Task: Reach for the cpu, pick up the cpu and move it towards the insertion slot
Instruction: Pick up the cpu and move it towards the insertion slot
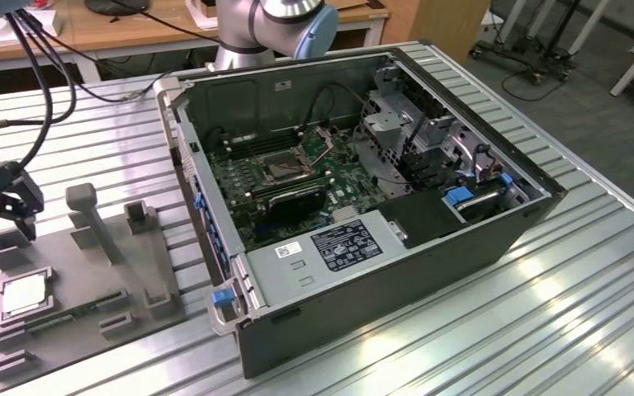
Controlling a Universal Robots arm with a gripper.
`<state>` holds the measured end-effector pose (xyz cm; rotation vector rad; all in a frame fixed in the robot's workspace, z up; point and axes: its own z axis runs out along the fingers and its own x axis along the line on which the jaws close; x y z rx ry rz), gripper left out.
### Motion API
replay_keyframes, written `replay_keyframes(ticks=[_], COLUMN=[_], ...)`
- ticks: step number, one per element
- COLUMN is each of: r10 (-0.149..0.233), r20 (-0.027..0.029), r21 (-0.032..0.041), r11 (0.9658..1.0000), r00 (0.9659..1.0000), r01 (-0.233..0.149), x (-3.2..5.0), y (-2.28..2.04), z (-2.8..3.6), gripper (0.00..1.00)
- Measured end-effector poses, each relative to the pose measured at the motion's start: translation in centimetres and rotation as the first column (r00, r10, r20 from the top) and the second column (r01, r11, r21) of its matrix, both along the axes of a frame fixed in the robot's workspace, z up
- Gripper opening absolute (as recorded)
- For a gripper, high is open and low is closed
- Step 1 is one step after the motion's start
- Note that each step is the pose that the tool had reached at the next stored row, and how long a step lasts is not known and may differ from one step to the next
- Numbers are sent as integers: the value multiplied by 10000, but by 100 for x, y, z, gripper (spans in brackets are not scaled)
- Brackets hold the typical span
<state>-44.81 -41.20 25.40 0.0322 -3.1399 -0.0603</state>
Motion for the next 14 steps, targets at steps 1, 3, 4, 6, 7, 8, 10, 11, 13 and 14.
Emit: replay_keyframes(ticks=[1,3,4,6,7,8,10,11,13,14], r10=[0,-1,0,8,16,20,34,43,53,56], r20=[0,-2,-2,18,30,39,58,73,82,85], r21=[0,-1,-2,0,0,1,4,12,35,45], r11=[10000,10000,10000,10000,10000,10000,10000,10000,10000,10000], r00=[10000,10000,10000,10000,10000,10000,10000,10000,10000,9999], r01=[0,1,0,-8,-16,-20,-34,-43,-54,-57], x=[0,-1,-1,-5,-7,-9,-13,-14,-16,-15], y=[0,-1,-4,-15,-31,-49,-86,-106,-141,-150], z=[-6,-15,-21,-42,-54,-65,-86,-96,-117,-132], gripper=[91,91,91,91,91,91,91,91,91,91])
